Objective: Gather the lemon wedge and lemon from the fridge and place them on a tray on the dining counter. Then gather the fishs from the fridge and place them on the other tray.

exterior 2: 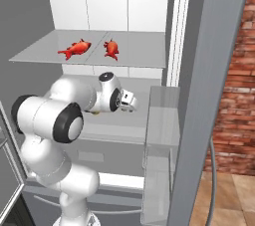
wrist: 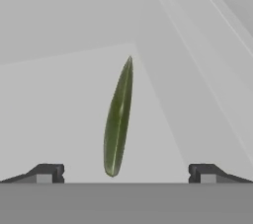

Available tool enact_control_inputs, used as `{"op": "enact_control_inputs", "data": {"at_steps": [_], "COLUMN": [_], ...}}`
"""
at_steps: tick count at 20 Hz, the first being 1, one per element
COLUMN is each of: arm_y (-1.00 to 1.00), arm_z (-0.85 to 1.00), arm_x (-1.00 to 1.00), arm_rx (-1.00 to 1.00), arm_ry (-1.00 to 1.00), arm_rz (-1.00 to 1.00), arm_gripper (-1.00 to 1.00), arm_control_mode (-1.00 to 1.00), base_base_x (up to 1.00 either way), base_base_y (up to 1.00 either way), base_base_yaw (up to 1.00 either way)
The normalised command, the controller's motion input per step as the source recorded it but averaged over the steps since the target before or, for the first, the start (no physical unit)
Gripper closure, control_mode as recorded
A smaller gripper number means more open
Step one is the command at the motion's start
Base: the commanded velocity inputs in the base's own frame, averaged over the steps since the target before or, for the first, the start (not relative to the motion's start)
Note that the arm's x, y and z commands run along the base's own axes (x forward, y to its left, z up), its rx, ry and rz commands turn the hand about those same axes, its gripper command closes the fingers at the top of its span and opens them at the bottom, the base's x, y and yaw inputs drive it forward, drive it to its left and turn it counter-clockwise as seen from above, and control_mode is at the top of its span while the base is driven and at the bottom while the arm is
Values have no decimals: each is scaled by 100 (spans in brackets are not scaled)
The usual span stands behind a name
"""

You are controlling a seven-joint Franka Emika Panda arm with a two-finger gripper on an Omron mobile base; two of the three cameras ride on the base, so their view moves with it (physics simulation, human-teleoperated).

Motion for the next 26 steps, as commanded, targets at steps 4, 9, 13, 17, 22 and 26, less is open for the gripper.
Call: {"op": "enact_control_inputs", "data": {"at_steps": [4, 9, 13, 17, 22, 26], "arm_y": [-4, -3, 0, 0, 0, 0], "arm_z": [-6, -7, -10, -13, -11, -9], "arm_x": [20, 17, 13, 3, 4, 0], "arm_rx": [0, 0, 0, 0, 0, 0], "arm_ry": [0, 0, 0, 0, 0, 0], "arm_rz": [0, 0, 0, 0, 0, 0], "arm_gripper": [-100, -100, -100, -100, -100, -100], "arm_control_mode": [-100, -100, -100, -100, -100, -100], "base_base_x": [0, 0, 0, 0, 0, 0], "base_base_y": [0, 0, 0, 0, 0, 0], "base_base_yaw": [0, 0, 0, 0, 0, 0]}}
